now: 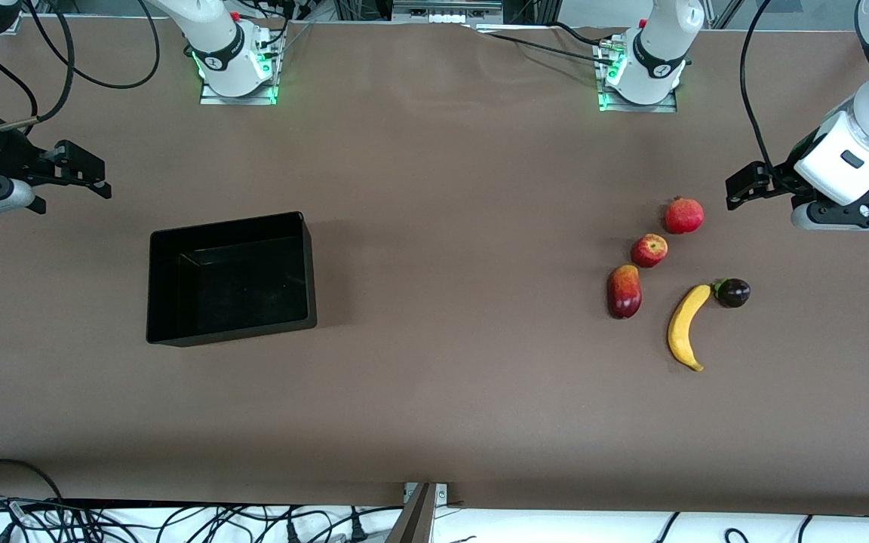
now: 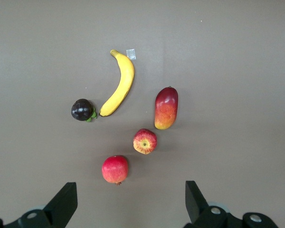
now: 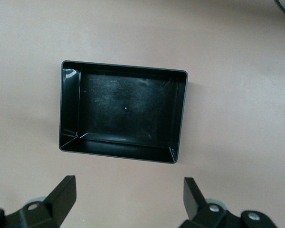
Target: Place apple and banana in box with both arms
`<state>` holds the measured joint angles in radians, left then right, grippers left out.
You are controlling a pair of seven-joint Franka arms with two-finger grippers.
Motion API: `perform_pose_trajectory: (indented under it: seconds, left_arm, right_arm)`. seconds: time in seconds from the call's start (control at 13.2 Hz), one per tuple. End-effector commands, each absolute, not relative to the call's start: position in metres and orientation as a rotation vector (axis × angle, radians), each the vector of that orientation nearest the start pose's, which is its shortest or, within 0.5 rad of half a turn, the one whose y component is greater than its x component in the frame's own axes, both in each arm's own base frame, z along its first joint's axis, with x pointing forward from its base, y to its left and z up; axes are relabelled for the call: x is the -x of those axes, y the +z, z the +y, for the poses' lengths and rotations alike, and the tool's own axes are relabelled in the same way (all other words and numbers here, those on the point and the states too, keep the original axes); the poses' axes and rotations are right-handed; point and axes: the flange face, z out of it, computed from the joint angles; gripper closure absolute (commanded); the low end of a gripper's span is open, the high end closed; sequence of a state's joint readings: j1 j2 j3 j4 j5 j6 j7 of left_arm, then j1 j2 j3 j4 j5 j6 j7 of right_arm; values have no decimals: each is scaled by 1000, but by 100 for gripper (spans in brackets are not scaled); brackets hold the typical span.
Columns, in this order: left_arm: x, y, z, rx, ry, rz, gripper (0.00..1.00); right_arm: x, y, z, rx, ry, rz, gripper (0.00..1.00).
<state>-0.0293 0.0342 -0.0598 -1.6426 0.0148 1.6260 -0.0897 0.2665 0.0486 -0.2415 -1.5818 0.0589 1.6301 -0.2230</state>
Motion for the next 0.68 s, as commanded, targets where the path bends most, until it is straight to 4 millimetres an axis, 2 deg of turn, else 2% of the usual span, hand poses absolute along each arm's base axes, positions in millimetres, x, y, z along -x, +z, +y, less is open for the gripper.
perform_pose_trajectory:
  seconds: [0.0,0.15,0.38,0.53,0.61]
  left_arm:
    - [-560,585,-51,3142,80,-5,0]
    - [-560,585,-50,3142,80,-5,0]
    - [-560,585,-50,3142,80,-5,0]
    - [-560,585,-50,3142,80,-3,0]
    - [-560,585,-51,3142,80,2,0]
  right_arm:
    - [-575,604,28,3098,-24,-385,0]
    - [-578,603,37,3110,-20,-412,0]
    - [-578,602,37,3114,-11,-401,0]
    - [-577,581,35,3113,47,-387,0]
    - [-580,563,33,3114,75,-379,0]
